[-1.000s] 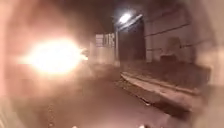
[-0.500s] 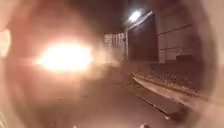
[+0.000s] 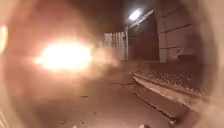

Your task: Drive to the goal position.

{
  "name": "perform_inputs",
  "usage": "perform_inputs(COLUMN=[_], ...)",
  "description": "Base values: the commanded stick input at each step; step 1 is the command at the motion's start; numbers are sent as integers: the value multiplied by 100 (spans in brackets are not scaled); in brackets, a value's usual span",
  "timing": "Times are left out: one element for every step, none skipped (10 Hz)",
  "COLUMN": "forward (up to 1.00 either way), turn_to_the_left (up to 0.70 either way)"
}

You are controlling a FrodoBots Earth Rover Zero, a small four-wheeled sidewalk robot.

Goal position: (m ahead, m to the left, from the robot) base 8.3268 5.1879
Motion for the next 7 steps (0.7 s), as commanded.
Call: perform_inputs(forward=[48, 64, 70, 70, 70, 70, 70], turn_to_the_left=[0, 17, 35, 35, 35, 35, 35])
